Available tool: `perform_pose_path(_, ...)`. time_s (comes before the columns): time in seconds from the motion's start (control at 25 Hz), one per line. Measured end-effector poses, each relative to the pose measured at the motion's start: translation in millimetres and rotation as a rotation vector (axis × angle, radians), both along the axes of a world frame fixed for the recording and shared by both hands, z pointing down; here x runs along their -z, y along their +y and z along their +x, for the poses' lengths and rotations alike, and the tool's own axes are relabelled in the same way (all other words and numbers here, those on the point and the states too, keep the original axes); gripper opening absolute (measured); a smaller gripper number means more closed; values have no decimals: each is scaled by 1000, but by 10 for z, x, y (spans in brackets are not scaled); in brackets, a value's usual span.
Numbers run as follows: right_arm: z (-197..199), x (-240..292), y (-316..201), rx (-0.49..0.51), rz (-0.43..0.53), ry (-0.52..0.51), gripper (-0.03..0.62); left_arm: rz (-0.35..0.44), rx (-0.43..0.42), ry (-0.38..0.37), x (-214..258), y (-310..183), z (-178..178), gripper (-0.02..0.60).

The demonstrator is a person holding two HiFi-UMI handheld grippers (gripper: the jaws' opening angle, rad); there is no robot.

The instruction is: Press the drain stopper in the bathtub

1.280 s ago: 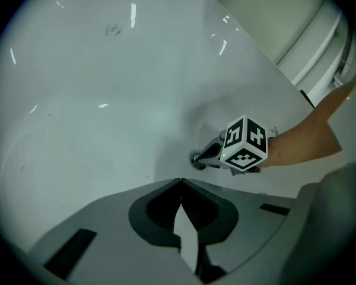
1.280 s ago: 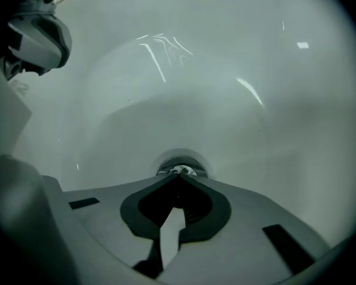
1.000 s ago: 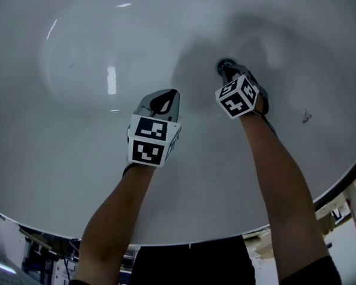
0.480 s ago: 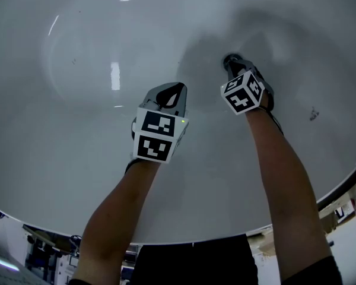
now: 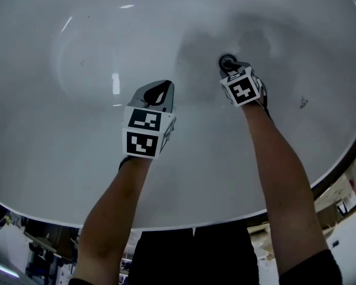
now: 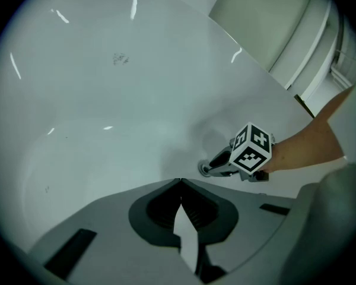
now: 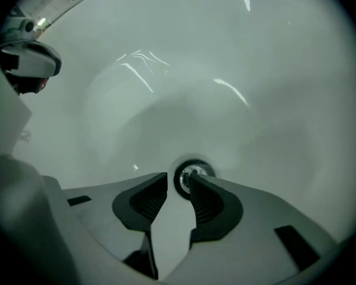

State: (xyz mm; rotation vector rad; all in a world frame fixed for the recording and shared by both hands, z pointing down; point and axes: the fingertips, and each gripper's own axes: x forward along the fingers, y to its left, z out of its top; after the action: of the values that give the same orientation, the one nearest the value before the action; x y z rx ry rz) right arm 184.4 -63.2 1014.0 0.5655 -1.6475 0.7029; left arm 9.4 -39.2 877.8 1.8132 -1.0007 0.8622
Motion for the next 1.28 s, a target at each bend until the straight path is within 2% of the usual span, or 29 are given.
perform_pose_path(0.12,-38,347,-111,4,67,3,103,15,43,-16,281,-12,-208,14)
perform_pose_path(0.28,-118,1013,-180,-17,123,-14,52,57,95,-7,902,-44,-431,14)
perform_pose_path(0.44,-302,1890,-57,-136,134,-80,15,62,94,8,1537,65,-584,14)
perform_pose_path(0.76,-577,3950,137,-269,231,-236,14,140,116,51,3223,119,-616,14)
perform_pose_path(0.96,-631,4989,233,-368,280,-317,14,248,127,55,4342,5,-772,14)
perform_pose_path(1.12,-746,5732,452,-313,305,-398,14,298,117,59,5035,116,-823,14)
perform_pose_path(1.28,-935,6408,523,-251,358,-467,14,343,107,59,5509,172,-910,14)
